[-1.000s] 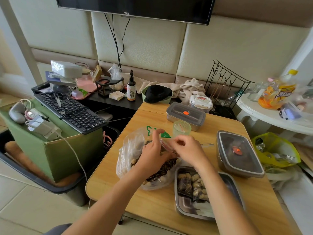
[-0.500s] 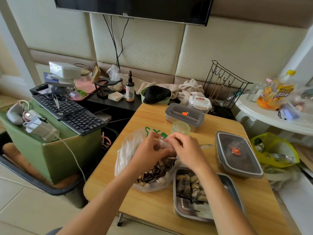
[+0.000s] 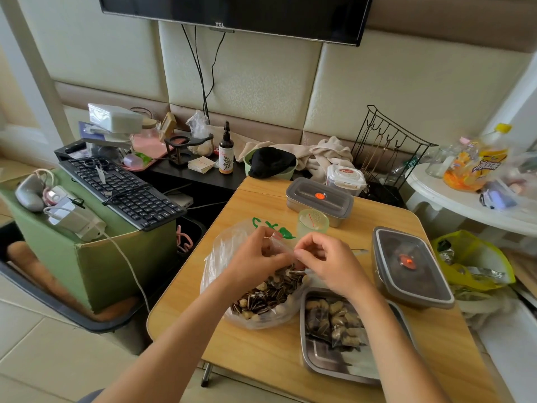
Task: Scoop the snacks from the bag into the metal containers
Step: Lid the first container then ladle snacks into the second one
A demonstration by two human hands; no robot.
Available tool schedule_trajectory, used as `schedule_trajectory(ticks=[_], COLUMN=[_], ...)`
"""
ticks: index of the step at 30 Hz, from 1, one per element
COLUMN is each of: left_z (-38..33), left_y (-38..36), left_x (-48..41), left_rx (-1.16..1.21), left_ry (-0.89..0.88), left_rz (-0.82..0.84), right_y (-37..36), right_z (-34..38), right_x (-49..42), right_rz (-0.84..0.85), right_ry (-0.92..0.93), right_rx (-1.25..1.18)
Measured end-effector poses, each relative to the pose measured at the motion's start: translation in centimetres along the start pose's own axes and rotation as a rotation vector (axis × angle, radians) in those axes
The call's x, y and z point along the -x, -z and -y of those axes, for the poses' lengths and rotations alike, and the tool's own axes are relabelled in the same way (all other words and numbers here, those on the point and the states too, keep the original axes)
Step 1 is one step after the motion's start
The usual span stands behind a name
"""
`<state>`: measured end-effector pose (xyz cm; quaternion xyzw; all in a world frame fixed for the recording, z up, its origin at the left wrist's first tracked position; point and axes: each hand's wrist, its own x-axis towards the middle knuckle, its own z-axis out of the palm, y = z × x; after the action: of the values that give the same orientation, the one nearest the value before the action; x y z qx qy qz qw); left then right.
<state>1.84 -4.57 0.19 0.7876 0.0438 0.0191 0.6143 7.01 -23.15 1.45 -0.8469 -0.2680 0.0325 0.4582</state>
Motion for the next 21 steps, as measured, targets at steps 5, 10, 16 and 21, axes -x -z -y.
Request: schedule_trajectory(ticks=[5,10,16,21], left_z=[-0.3,-1.1,-1.2,-1.0], left_y=[0.2,0.2,0.1,0.0], left_x=[0.3,0.7,0.9,0.7], left_rx=[0.048,0.179,0.215,0.335], left_ry=[0.029,0.019,0.062,0.11], left_rz=[-0.029,-0.033,-0.038,-0.065], right_y=[0.4,-0.3,-0.4,-1.1], right_z=[-0.2,-0.3,0.0,0.1], right_x=[0.0,-0.1,0.1,0.1], right_rz=[-0.007,-0.046,-0.155,-0.222], right_ry=[-0.012,-0.028,0.004,-0.042], right_rx=[-0.021,-0.146,-0.227,-0.334])
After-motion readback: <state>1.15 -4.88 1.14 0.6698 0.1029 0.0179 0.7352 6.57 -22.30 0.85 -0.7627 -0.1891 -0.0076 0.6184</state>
